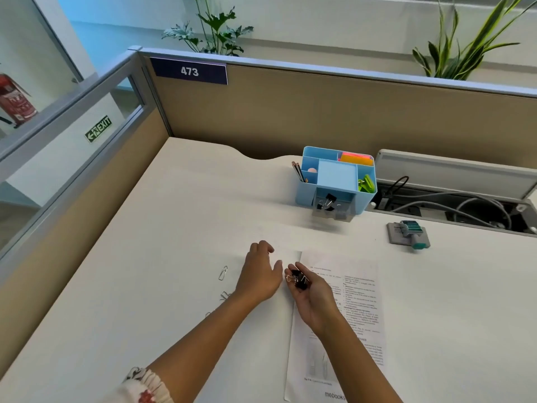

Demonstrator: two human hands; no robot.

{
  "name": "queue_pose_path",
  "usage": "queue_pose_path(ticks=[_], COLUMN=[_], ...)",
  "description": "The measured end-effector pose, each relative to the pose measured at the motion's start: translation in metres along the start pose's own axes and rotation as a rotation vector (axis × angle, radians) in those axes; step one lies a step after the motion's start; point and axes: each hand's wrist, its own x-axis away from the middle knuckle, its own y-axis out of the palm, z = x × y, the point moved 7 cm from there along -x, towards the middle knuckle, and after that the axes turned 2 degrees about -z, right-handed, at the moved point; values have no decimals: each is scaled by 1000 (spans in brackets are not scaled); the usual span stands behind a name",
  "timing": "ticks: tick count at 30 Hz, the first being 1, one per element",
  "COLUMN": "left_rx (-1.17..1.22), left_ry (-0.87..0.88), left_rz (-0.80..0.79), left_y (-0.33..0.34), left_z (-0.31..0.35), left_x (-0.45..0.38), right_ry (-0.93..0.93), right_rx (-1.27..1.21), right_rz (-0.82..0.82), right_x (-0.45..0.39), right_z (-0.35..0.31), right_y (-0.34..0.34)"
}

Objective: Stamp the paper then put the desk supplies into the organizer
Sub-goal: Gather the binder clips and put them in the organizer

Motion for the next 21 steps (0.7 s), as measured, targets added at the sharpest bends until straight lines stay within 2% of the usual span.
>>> queue_pose_path(ticks=[2, 8, 15, 21], left_rx=[-39, -367, -490, -530], left_ry=[21, 62, 64, 61], left_rz=[-51, -383, -452, -479], left_y=[5, 42, 54, 57], left_z=[-2, -24, -36, -36], left_x=[-12, -33, -35, -35], right_ry=[-7, -111, -244, -308], right_rx=[-21, -120, -104, -100], right_rz=[4, -21, -48, -8], right_x=[1, 0, -26, -49], right_z=[-10, -66, -136, -167], right_y=[1, 19, 42, 53])
